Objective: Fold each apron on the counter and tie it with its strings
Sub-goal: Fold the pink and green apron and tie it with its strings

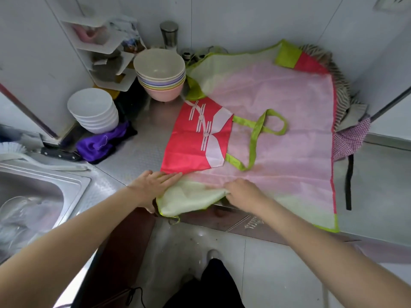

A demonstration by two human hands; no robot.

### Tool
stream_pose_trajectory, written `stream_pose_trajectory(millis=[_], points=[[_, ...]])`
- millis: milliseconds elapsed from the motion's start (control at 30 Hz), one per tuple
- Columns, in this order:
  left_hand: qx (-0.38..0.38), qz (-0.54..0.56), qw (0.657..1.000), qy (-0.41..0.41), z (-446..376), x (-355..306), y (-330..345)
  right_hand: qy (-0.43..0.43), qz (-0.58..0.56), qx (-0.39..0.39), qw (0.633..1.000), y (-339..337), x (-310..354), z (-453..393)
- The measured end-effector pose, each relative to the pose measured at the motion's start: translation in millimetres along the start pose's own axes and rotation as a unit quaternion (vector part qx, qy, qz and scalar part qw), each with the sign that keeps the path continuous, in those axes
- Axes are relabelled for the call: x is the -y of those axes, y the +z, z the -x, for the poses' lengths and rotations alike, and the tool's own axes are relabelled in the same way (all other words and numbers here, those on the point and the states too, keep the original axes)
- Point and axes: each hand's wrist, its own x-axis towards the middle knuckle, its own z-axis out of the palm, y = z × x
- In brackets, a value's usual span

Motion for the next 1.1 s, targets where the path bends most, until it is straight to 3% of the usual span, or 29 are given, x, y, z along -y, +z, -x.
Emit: stream_pose_trajectory(millis=[100,133,200,267,300,333,467,633,700,800,867,900,1000,1100], points=[[-0.055,0.146,0.986,-0.053,3.9,17.5,-2.3,0.059,-0.127,-0.022,0.990,-51.7,-26.2,-13.8],[-0.099,0.261,0.956,-0.087,2.0,19.5,-5.8,0.067,-0.145,-0.031,0.987,-63.9,-32.8,-17.0],[-0.189,0.481,0.846,-0.133,-7.6,23.0,-15.9,0.077,-0.158,-0.021,0.984,-80.7,-38.5,-22.9],[-0.232,0.606,0.746,-0.149,-18.0,24.9,-25.8,0.097,-0.145,-0.009,0.985,-89.8,-40.4,-29.5],[-0.235,0.639,0.715,-0.162,-23.4,25.7,-30.6,0.107,-0.129,-0.011,0.986,-93.3,-42.3,-33.8],[-0.224,0.647,0.707,-0.178,-27.7,26.0,-33.9,0.113,-0.095,-0.021,0.989,-96.0,-44.4,-37.8],[-0.090,0.543,0.793,-0.262,-37.2,35.5,-30.6,0.168,0.048,0.026,0.984,-106.9,-59.5,-50.1],[0.062,0.437,0.839,-0.319,-24.6,56.1,-6.1,0.112,0.052,0.094,0.988,-94.4,-56.0,-77.2],[0.041,0.389,0.852,-0.348,-24.7,60.8,-5.5,0.096,0.045,0.098,0.990,-85.6,-47.7,-84.3],[-0.126,0.290,0.865,-0.389,-29.0,59.3,-21.5,0.099,0.040,0.110,0.988,-66.4,-45.0,-90.5],[-0.216,0.275,0.899,-0.264,-38.5,46.2,-36.1,0.112,0.030,0.117,0.986,-50.1,-48.7,-91.1],[-0.216,0.282,0.919,-0.171,-43.0,35.7,-44.5,0.118,0.024,0.117,0.986,-44.0,-49.9,-88.8],[-0.111,0.186,0.975,0.054,-60.5,-3.5,-64.4,0.114,0.026,0.122,0.986,-35.5,-59.0,-80.0],[-0.006,0.096,0.993,0.067,-75.8,-27.3,-63.6,0.101,0.040,0.143,0.984,-32.4,-69.5,-65.9]])
